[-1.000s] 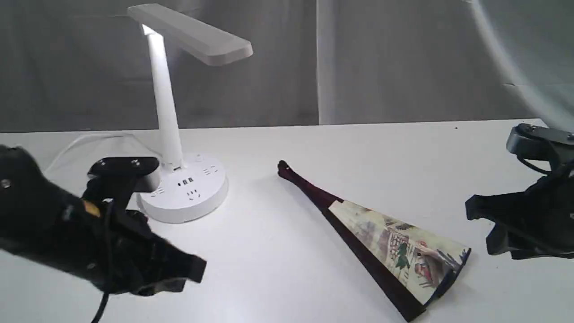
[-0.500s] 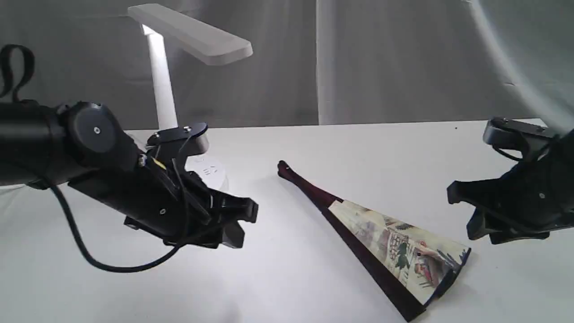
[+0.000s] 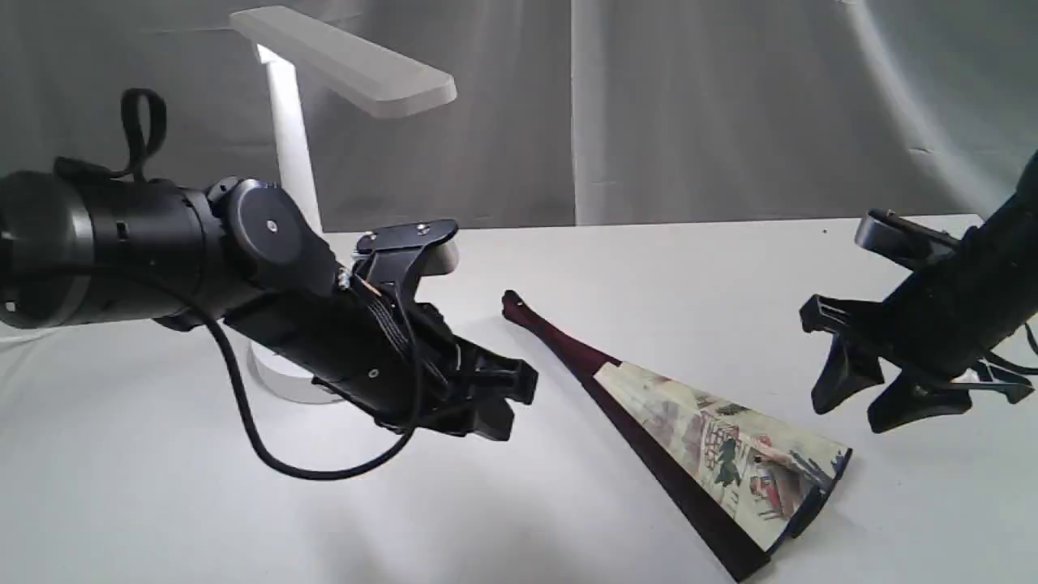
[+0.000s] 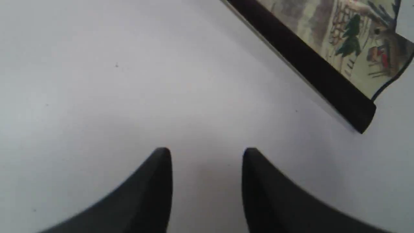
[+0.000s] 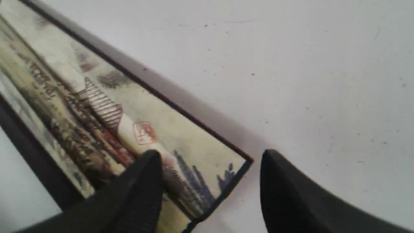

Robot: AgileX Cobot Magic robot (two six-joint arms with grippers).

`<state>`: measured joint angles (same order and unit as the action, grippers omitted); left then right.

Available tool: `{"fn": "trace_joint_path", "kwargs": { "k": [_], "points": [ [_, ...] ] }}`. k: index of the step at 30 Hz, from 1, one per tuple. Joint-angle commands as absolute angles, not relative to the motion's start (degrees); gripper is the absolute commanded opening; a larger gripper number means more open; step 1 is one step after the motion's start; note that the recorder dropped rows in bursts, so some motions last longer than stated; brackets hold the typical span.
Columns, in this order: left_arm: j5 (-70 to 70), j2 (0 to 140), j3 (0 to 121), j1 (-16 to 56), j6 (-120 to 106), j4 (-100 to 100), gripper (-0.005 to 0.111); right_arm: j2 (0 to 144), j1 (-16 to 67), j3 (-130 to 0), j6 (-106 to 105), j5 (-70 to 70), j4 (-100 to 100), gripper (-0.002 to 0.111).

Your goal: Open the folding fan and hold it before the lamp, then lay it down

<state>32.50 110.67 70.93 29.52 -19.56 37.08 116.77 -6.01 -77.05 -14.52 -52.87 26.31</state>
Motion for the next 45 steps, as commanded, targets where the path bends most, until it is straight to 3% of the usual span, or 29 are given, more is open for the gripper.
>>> {"fn": "trace_joint_path", "kwargs": {
  "k": [1, 26, 28, 38, 45],
  "points": [
    [27.9, 111.4, 71.5, 31.2, -20.1, 39.1, 0.037, 118.8, -7.4, -77.8, -18.7, -54.6, 28.4, 0.047],
    [23.4, 113.5, 71.6, 32.3, -21.6, 39.7, 0.037, 124.5, -7.4, -77.7, -32.9, -55.9, 35.6, 0.046],
    [23.4, 113.5, 71.6, 32.3, -21.6, 39.7, 0.037, 125.2, -7.4, -77.7, -32.8, -56.3, 35.6, 0.042],
    [26.2, 113.5, 71.6, 32.3, -21.6, 36.9, 0.037, 126.1, -7.4, -77.7, -33.1, -58.2, 35.6, 0.0],
    [28.5, 113.5, 71.6, 31.9, -20.1, 33.6, 0.037, 125.4, -7.4, -77.7, -37.5, -63.6, 38.5, 0.0]
  ]
}}
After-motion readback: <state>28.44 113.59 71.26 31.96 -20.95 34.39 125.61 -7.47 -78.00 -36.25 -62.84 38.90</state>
